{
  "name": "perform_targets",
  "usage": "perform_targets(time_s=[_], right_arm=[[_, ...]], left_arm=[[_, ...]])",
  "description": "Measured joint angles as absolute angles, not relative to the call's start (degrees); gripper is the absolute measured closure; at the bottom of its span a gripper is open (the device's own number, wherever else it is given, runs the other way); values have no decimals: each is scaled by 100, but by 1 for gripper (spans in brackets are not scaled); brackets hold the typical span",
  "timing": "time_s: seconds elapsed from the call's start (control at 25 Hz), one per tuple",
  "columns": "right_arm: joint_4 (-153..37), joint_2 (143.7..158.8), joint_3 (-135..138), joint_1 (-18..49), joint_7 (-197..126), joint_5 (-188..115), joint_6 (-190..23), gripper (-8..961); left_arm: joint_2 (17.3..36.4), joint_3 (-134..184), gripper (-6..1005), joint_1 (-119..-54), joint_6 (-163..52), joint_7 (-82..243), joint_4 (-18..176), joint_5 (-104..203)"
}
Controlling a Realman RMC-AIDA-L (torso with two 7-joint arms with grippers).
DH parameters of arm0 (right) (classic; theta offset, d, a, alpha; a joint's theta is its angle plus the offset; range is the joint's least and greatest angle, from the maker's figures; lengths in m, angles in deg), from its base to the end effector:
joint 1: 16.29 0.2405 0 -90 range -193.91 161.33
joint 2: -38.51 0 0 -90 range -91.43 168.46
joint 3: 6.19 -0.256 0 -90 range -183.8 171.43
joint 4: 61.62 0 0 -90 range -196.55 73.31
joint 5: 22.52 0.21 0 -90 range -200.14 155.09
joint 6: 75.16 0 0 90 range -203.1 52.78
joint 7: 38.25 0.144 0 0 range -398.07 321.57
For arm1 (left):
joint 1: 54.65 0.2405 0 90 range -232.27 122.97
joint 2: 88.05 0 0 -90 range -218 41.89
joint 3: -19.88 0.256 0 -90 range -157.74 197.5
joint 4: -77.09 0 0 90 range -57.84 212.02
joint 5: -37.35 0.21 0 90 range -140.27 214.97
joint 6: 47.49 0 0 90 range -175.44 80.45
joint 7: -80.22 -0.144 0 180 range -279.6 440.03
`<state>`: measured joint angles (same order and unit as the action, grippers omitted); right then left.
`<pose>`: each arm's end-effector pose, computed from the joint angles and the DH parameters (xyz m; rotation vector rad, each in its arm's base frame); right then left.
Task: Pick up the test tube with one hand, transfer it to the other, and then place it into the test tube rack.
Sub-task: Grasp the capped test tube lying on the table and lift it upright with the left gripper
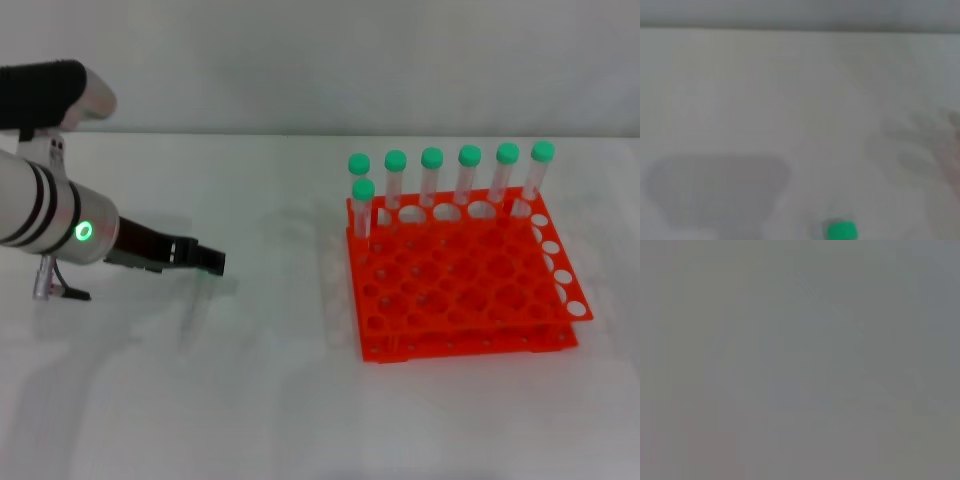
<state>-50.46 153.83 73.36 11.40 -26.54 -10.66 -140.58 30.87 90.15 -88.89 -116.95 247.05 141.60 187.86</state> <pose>0.3402 0.3707 0.0815 -1.3067 0.4605 0.7355 -0.2326 0.3956 0.0111 -2.0731 -1.4569 0.1146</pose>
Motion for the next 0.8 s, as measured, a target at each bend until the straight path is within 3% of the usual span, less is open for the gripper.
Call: perform_targets(time_s=[0.8], right_arm=[[-5046,15425,7336,1143,-2630,-1066,-14090,83]], left_arm=[[3101,9028,109,-9282,-11639,24643,13447,19186]])
